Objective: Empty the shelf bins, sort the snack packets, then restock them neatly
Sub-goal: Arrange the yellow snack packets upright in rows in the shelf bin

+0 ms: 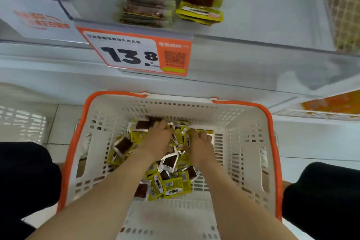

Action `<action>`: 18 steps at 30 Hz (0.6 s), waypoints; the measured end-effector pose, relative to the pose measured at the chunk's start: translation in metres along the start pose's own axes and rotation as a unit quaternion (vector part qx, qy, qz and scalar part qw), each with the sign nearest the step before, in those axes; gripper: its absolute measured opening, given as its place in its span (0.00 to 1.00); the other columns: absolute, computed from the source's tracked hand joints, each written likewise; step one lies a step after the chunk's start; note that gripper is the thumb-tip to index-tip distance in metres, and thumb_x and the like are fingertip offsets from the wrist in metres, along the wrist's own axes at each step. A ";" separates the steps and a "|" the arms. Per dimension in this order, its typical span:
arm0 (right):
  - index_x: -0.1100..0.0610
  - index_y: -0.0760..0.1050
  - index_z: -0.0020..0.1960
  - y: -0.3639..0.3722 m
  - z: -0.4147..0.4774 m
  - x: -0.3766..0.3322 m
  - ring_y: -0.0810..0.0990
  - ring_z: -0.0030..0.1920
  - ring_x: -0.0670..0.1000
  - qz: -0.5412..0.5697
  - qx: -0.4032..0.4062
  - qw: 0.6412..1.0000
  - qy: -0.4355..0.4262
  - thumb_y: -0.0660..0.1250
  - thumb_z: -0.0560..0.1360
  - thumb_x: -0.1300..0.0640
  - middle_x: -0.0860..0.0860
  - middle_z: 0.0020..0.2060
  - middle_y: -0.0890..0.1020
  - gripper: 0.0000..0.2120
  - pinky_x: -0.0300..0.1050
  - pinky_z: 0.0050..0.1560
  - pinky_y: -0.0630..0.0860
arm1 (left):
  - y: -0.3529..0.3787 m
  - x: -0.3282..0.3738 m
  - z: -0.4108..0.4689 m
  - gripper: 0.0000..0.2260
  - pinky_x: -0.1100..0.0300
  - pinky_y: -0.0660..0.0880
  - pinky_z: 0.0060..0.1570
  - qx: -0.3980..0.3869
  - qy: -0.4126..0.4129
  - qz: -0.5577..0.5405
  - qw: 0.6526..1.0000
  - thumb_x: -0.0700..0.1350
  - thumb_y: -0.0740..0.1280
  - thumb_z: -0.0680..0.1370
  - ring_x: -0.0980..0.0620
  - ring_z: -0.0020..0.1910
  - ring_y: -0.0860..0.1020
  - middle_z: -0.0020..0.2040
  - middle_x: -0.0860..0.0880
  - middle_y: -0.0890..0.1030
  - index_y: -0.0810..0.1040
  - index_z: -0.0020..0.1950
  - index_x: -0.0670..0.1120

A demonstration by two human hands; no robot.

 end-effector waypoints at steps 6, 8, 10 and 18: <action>0.55 0.75 0.59 -0.016 -0.003 0.011 0.76 0.59 0.57 0.066 0.061 0.996 0.014 0.78 0.74 0.48 0.52 0.57 0.77 0.20 0.52 0.52 0.76 | -0.004 -0.002 -0.009 0.33 0.49 0.70 0.65 -0.012 -0.013 -0.027 0.999 0.52 0.83 0.68 0.44 0.69 0.69 0.71 0.48 0.73 0.71 0.68 0.51; 0.54 0.79 0.56 -0.022 -0.003 0.022 0.78 0.55 0.56 0.126 0.077 0.988 0.038 0.77 0.75 0.50 0.51 0.53 0.79 0.14 0.49 0.49 0.76 | -0.004 -0.002 -0.011 0.37 0.47 0.70 0.66 -0.012 -0.025 -0.038 0.999 0.49 0.83 0.68 0.43 0.71 0.68 0.73 0.49 0.73 0.69 0.73 0.53; 0.52 0.78 0.49 -0.025 -0.005 0.033 0.80 0.46 0.54 0.208 0.079 0.973 0.066 0.76 0.76 0.52 0.48 0.45 0.81 0.08 0.43 0.40 0.74 | -0.003 -0.003 -0.013 0.39 0.45 0.71 0.68 -0.016 -0.026 -0.039 0.999 0.47 0.82 0.70 0.41 0.73 0.66 0.75 0.49 0.72 0.68 0.76 0.54; 0.54 0.81 0.61 -0.020 -0.011 0.033 0.84 0.47 0.53 0.539 -0.031 0.831 0.131 0.68 0.82 0.54 0.57 0.56 0.85 0.09 0.45 0.43 0.79 | -0.008 -0.015 -0.031 0.29 0.53 0.73 0.62 0.086 -0.069 -0.237 0.965 0.34 0.72 0.76 0.45 0.67 0.73 0.67 0.51 0.79 0.72 0.71 0.59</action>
Point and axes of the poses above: each hand's wrist, its own z-axis towards the middle knuckle, its own y-axis out of the palm, x = y × z, the point moved 7 cm from there along z, towards the middle knuckle
